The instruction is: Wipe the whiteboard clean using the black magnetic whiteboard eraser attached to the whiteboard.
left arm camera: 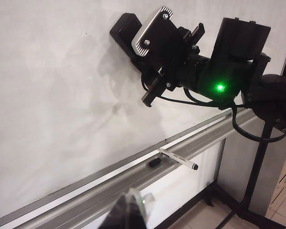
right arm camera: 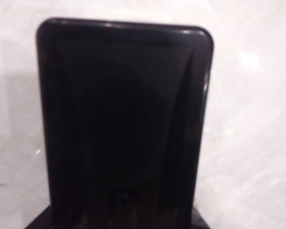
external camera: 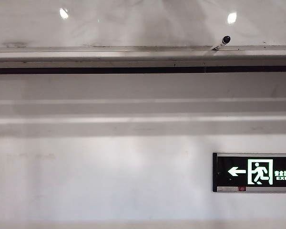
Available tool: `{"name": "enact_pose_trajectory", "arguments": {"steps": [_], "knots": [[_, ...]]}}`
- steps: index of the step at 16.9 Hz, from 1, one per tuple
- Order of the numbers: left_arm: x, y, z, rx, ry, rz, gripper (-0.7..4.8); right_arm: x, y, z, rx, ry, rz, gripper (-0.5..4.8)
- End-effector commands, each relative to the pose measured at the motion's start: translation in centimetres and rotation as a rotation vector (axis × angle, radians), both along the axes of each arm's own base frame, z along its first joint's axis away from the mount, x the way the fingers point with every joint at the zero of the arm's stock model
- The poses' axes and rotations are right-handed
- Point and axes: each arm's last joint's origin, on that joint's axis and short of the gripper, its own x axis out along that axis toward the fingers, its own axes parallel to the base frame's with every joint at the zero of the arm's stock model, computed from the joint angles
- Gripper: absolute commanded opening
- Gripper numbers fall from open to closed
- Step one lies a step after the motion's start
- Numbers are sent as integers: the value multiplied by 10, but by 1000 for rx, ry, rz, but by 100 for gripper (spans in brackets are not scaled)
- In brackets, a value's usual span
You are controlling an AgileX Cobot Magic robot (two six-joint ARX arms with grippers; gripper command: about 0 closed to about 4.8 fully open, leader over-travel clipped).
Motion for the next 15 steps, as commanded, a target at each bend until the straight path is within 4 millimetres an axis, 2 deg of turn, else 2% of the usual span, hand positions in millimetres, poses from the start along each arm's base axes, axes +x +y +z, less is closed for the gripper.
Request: {"name": "enact_pose_trajectory", "arguments": {"steps": [1,8,9,10,11,13,14,15], "knots": [[-2,0,2,-3,-11,-7,-6,-6,0,10,37,-71,54,261],[-2,0,2,-4,-11,-6,-6,-7,2,13,41,-108,109,274],[-2,0,2,-4,-11,-6,-6,-7,2,13,40,-110,117,319],[-2,0,2,-4,-11,-6,-6,-7,2,13,41,-110,113,420],[-2,0,2,-3,-11,-6,-6,-7,2,13,41,-110,111,479],[-1,0,2,-3,-10,-6,-6,-8,2,13,41,-110,114,479],[-1,0,2,-3,-10,-6,-6,-8,2,13,41,-110,114,445],[-1,0,2,-3,-10,-6,-6,-8,2,13,41,-110,114,375]]}}
